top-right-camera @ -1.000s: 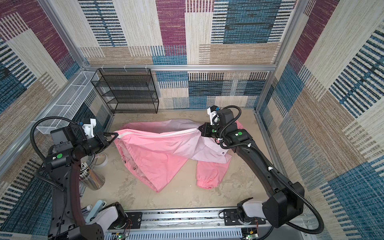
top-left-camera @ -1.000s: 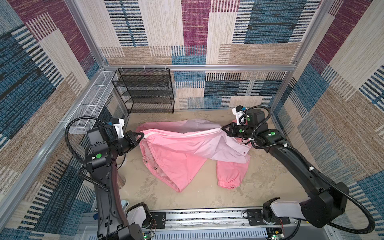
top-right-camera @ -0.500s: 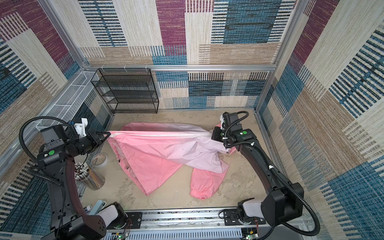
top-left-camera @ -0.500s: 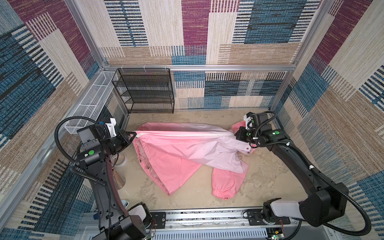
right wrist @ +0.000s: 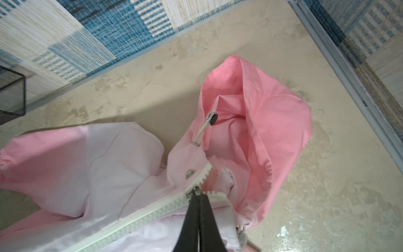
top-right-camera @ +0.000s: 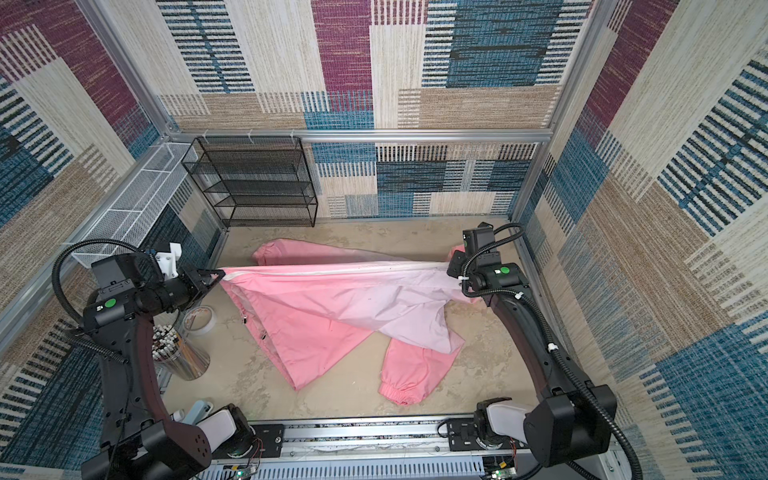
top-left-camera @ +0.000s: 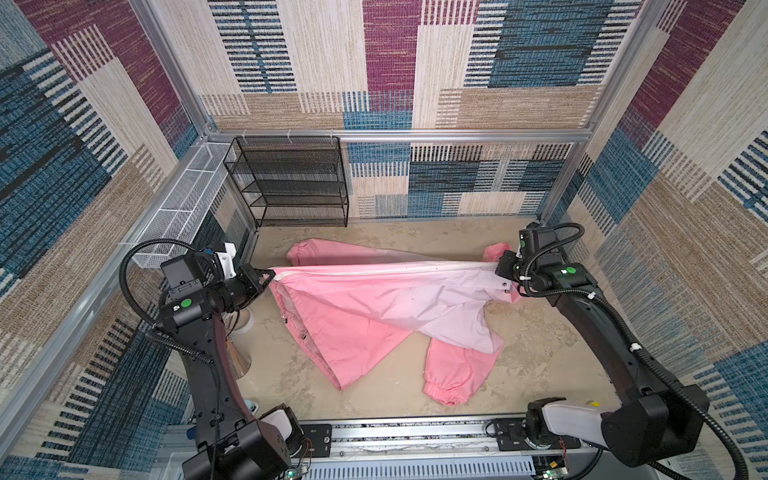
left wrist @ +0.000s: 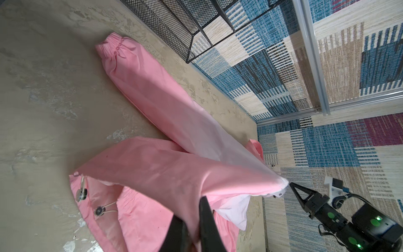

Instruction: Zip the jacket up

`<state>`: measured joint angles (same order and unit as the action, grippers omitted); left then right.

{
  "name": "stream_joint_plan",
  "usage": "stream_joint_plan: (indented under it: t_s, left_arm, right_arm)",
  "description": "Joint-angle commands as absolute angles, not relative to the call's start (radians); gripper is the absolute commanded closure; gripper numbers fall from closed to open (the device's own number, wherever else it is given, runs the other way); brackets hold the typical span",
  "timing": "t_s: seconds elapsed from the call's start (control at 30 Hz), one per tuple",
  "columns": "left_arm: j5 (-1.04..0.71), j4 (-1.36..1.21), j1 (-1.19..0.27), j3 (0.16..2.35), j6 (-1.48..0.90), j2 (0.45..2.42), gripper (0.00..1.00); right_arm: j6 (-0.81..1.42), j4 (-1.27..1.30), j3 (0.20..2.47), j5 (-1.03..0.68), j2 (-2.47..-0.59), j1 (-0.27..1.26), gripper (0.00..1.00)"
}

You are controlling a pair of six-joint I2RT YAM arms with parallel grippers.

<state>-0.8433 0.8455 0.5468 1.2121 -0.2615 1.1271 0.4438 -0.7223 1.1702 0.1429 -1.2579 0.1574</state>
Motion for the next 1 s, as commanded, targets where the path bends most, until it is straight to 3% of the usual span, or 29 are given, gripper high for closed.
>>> stream_joint_plan:
  t_s: [0.0,0.23,0.37,0.6,0.67,0.73,0.8,0.87,0.9,0.97]
  left_arm:
    - [-0.829,0.799,0.526,1.170,-0.221,1.128,1.00]
    - [-0.629,0.749,0.256,1.005,-0.217,1.217,1.00]
    - [-0.612,0.628,0.244,0.910,-0.278,1.263,1.00]
    - [-0.460,0.676,0.276,0.947,-0.207,1.316,1.00]
    - [-0.458,0.717,0.293,0.984,-0.181,1.332,0.93]
    - [-0.451,0.740,0.301,1.013,-0.165,1.332,0.88]
    - [-0.454,0.746,0.305,1.030,-0.160,1.325,0.64]
    - [-0.452,0.767,0.305,1.054,-0.147,1.326,0.48]
    - [-0.440,0.792,0.305,1.072,-0.139,1.331,0.45]
    - [-0.422,0.826,0.305,1.107,-0.134,1.331,0.38]
  right_arm:
    - [0.436,-0.665,1.137,0.211,-1.262,0.141,1.00]
    - [0.418,-0.636,1.087,0.203,-1.330,0.127,1.00]
    - [0.407,-0.554,1.006,0.233,-1.340,0.073,1.00]
    - [0.377,-0.473,0.891,0.113,-1.374,-0.012,1.00]
    - [0.373,-0.470,0.890,0.096,-1.343,-0.012,0.86]
    - [0.369,-0.469,0.897,0.096,-1.308,-0.013,0.79]
    - [0.345,-0.498,0.929,0.086,-1.296,-0.012,0.49]
    - [0.332,-0.526,0.954,0.092,-1.277,-0.012,0.08]
    - [0.329,-0.540,0.967,0.098,-1.264,-0.012,0.00]
    - [0.323,-0.543,0.979,0.097,-1.214,-0.012,0.00]
